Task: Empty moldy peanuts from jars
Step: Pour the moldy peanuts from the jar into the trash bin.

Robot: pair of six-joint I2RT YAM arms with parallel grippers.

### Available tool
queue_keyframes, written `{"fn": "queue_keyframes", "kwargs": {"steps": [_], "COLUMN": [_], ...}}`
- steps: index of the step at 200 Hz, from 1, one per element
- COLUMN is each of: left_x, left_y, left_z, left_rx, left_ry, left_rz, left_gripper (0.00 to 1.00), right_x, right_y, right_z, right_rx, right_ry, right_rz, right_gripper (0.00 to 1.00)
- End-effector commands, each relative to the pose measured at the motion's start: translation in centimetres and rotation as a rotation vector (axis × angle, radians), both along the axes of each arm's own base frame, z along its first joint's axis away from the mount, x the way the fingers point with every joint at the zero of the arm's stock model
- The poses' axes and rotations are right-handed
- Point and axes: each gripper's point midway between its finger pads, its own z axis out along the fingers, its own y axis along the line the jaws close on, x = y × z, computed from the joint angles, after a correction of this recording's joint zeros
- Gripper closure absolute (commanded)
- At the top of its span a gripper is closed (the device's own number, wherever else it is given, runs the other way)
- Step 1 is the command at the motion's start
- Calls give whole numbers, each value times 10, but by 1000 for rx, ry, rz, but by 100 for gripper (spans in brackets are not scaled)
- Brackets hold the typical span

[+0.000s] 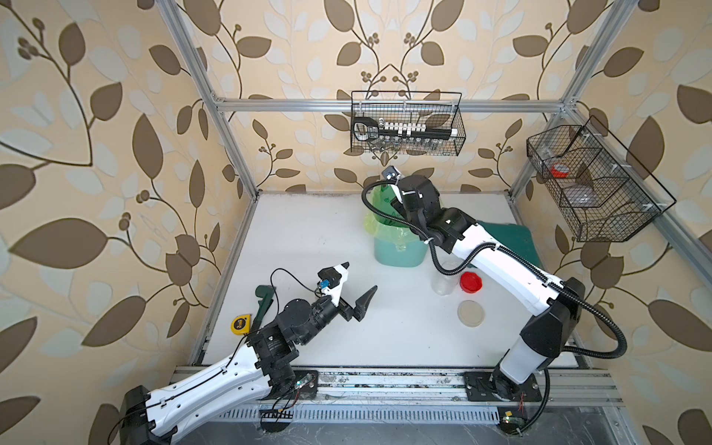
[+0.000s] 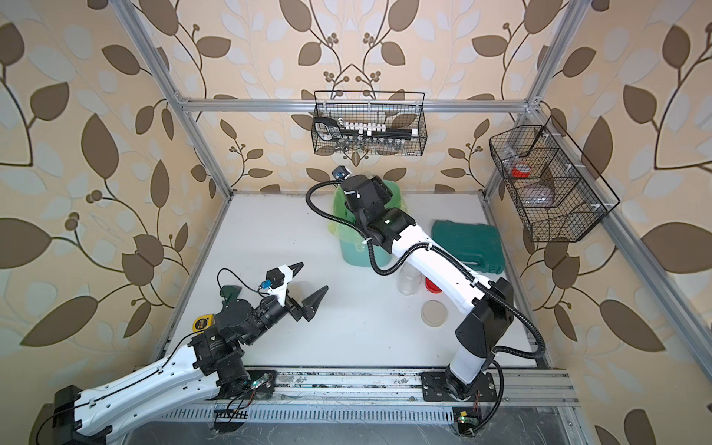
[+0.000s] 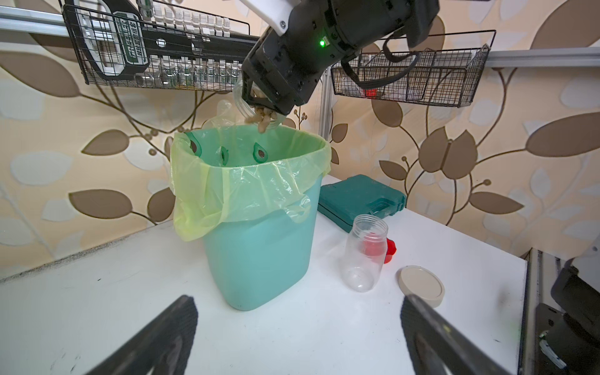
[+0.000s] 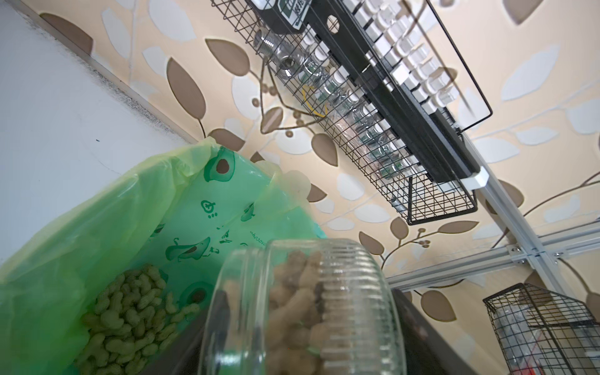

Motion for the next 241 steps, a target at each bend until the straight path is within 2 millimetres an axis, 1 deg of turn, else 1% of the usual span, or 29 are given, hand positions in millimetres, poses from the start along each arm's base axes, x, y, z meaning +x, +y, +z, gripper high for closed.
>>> {"fn": "queue_keyframes", "kwargs": {"steps": [1, 29, 73, 101, 117, 130, 136, 138, 143, 148, 165, 186, 193, 203, 208, 215, 222, 241], "left_x": [-1, -1, -1, -1, -1, -1, -1, -1, -1, -1, -1, 0, 0, -1, 0, -1, 0, 0], "left_y": [2, 1, 2, 2, 2, 2, 2, 2, 2, 2, 2, 2, 2, 1, 2, 1, 1, 1], "left_z": [11, 11, 12, 11, 11, 11, 11, 11, 11, 11, 12, 11, 11, 11, 11, 11, 11, 11], "left_rx": [-26, -24, -25, -24, -24, -21, -23, -23, -22, -23, -23, -21, -21, -21, -21, -21, -21, -18], "left_ry": [-33, -32, -33, -33, -33, -32, -32, -32, -32, -33, -33, -29, -29, -29, -30, -29, -28, -27], "left_rz": [4, 3, 4, 5, 5, 6, 7, 7, 7, 7, 8, 8, 9, 6, 7, 7, 7, 6], "left_gripper": [1, 1, 1, 1, 1, 1, 1, 1, 1, 1, 1, 1, 1, 1, 1, 1, 1, 1], "right_x": [2, 1, -2, -5, -5, -4, -6, -3, -1, -1, 1, 1, -1, 1, 1, -1, 0, -2], "right_y": [-3, -2, -3, -2, -7, -14, -12, -20, -25, -27, -42, -62, -65, -79, -85, -87, -95, -100], "right_z": [26, 24, 28, 28, 30, 30, 29, 29, 29, 28, 27, 30, 31, 33, 34, 35, 35, 38], "right_rx": [-36, -66, -44, 8, 73, 154, 197, 213, 254, 299, 478, 732, 820, 946, 999, 1068, 1129, 1262], "right_ry": [-82, -85, -90, -80, -62, -36, -16, -10, 6, 27, 89, 159, 190, 221, 231, 256, 272, 334], "right_rz": [-42, -45, -39, -23, -17, -21, -7, -19, -24, -14, 6, 69, 106, 135, 147, 183, 194, 263], "right_gripper": [100, 100, 100, 100, 100, 100, 100, 100, 100, 100, 100, 100, 100, 100, 100, 100, 100, 100]}}
